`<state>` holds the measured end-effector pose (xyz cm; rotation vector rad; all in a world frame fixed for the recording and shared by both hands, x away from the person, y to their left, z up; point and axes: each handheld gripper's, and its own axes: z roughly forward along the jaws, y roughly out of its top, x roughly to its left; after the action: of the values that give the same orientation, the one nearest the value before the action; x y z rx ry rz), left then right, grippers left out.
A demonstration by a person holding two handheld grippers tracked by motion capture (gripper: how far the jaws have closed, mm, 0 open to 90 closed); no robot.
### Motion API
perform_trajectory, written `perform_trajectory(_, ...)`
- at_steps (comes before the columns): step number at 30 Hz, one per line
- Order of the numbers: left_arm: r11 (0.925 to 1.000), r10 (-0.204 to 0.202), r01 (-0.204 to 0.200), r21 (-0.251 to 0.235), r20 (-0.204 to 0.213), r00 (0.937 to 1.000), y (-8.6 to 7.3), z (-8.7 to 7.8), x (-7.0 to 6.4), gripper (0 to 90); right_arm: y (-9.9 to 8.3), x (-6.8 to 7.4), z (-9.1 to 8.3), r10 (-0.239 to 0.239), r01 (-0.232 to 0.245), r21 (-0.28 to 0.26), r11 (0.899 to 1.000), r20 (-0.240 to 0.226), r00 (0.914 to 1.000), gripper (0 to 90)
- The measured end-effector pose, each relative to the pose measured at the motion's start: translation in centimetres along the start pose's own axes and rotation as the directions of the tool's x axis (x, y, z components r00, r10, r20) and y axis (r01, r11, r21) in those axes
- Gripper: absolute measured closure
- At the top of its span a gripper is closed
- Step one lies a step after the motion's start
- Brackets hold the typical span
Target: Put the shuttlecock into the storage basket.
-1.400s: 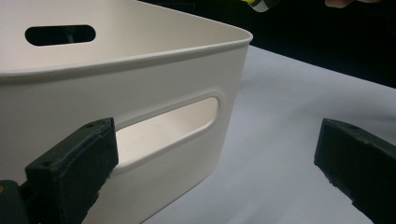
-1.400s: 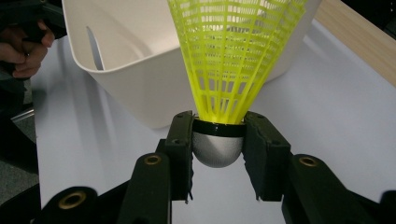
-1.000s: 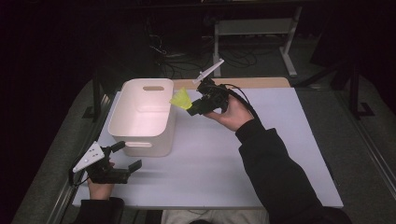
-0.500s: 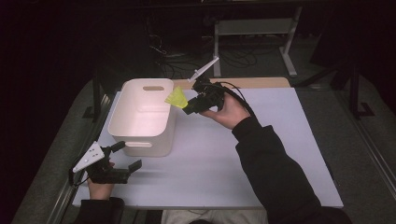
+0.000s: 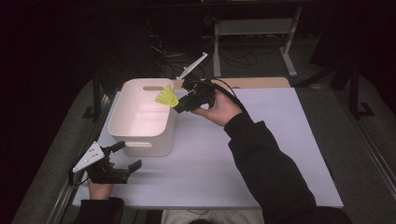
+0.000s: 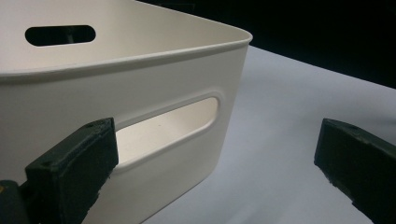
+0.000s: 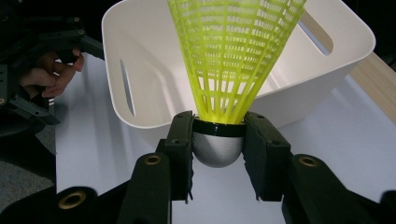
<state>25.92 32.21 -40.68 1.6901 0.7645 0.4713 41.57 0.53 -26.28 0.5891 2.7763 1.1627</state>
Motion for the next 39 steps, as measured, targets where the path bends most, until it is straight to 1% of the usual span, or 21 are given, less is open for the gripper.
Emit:
perform_trajectory(12,1.0,0.0,0.0,0.001,-0.001,1.0,0.0,0.0,0.0,0.0,1.1,0.4,0.7,-0.017,0.017,0.006,1.0,-0.015,0.9997,63.1)
perform_trajectory(26,1.0,0.002,-0.002,0.003,0.0,1.0,0.0,0.0,0.0,0.0,2.4,1.1,2.5,-0.043,0.044,0.014,0.999,-0.047,0.998,63.1)
perform_trajectory(39,1.0,0.002,-0.002,0.002,0.0,1.0,0.0,0.0,0.0,0.0,3.0,1.8,4.2,-0.053,0.055,0.026,0.998,-0.078,0.9956,63.1)
